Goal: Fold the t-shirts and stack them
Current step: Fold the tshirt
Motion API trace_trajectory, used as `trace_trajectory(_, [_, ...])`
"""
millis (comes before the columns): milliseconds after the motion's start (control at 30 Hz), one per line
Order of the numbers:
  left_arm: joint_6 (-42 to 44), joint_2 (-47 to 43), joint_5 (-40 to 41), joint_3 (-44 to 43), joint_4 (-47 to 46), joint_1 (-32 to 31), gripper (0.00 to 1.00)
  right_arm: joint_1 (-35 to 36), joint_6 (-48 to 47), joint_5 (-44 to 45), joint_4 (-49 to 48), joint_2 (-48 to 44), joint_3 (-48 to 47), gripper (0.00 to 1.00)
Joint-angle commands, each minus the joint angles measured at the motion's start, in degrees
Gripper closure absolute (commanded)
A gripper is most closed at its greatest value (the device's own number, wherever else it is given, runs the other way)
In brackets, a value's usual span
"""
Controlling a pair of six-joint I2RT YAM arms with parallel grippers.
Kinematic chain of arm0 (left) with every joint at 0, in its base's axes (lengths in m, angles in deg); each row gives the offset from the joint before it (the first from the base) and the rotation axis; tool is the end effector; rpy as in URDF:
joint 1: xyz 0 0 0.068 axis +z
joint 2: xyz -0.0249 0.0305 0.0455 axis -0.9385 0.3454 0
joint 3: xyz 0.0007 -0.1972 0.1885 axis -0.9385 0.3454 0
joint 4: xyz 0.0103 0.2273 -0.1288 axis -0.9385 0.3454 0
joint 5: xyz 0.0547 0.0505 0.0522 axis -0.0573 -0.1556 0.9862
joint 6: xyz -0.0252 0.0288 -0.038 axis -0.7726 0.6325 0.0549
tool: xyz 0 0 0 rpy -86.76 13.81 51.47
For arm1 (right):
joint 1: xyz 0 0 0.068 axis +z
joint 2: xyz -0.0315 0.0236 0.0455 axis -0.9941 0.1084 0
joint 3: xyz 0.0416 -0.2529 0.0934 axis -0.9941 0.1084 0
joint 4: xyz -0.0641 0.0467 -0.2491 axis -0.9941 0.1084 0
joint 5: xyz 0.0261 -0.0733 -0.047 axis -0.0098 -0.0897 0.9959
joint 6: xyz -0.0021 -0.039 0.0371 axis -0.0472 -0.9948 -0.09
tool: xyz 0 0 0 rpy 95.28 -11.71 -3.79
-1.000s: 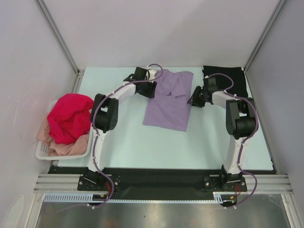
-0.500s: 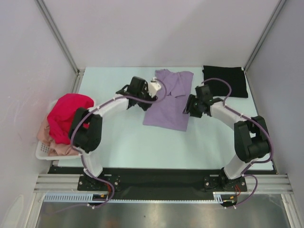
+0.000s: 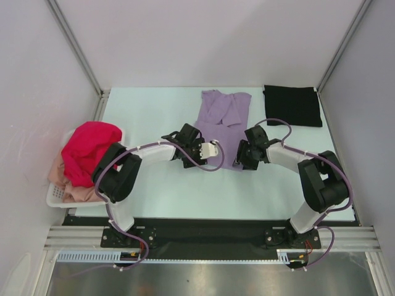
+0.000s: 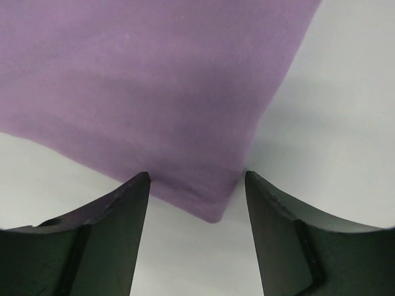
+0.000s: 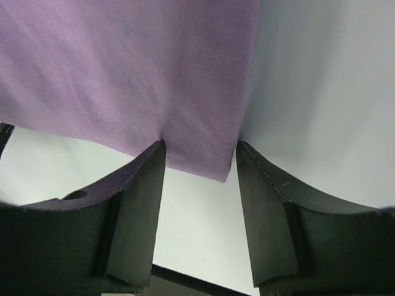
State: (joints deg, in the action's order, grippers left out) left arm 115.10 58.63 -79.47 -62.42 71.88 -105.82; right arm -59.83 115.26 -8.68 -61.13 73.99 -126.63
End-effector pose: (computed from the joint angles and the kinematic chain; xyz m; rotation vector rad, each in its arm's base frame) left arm 0.2934 -0.2200 0.1621 1.7660 1.8787 -0.1223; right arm 0.2881 0.1315 0.1611 0.2699 2.7003 0.4596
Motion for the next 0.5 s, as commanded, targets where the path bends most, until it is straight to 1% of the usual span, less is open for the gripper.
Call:
trace_trajectory(0, [5.0, 1.5, 2.0, 0.5, 0.1, -0.5, 0.32, 0.4, 1.1, 1.1, 0.0, -0.7, 2.2, 0.46])
trace_trajectory(33, [5.1, 1.7, 1.7, 0.6, 0.2, -0.7, 0.33, 0.4, 1.3, 0.5, -0.7, -0.7, 3.1, 0.46])
trace_trajectory(67, [5.0, 1.7, 1.5, 0.5, 1.1, -0.9, 0.35, 0.5, 1.6, -0.1, -1.3, -0.4, 3.4, 0.49])
trace_trajectory(100, [4.8, 2.0, 1.4, 0.6, 1.4, -1.1, 0.38, 0.6, 1.8, -1.3, -1.5, 0.5, 3.5, 0.53])
trace_trajectory(133, [4.8, 2.1, 1.5, 0.7, 1.3, -1.3, 0.43, 0.4, 1.9, -1.8, -1.8, 0.9, 3.5, 0.59])
trace_trajectory(167, [4.3, 2.1, 1.6, 0.9, 0.9, -1.6, 0.61, 0.3, 2.0, -2.4, -1.9, 1.3, 3.3, 0.75])
trace_trajectory(233, [3.1, 1.7, 0.9, 0.7, 1.4, -1.7, 0.89, 0.2, 2.2, -3.5, -2.2, 0.9, 3.5, 0.87])
trace_trajectory(267, [1.4, 1.4, -0.1, 0.1, 2.5, -1.7, 1.00, 0.2, 2.1, -3.6, -1.9, 0.3, 3.4, 0.95])
trace_trajectory(333, [0.0, -0.4, -1.2, -0.4, 4.1, -1.7, 1.00, 0.3, 1.4, -3.4, -0.4, -2.0, 3.3, 1.00])
trace_trajectory(433, [-1.8, -4.2, -3.0, 0.2, 7.5, -1.8, 1.00, 0.8, 0.3, -4.0, 3.2, -5.8, 3.7, 1.00])
trace_trajectory(467, [-2.2, -5.4, -3.4, 1.0, 10.0, -2.1, 1.00, 1.3, 0.0, -4.6, 4.2, -7.1, 4.2, 1.00])
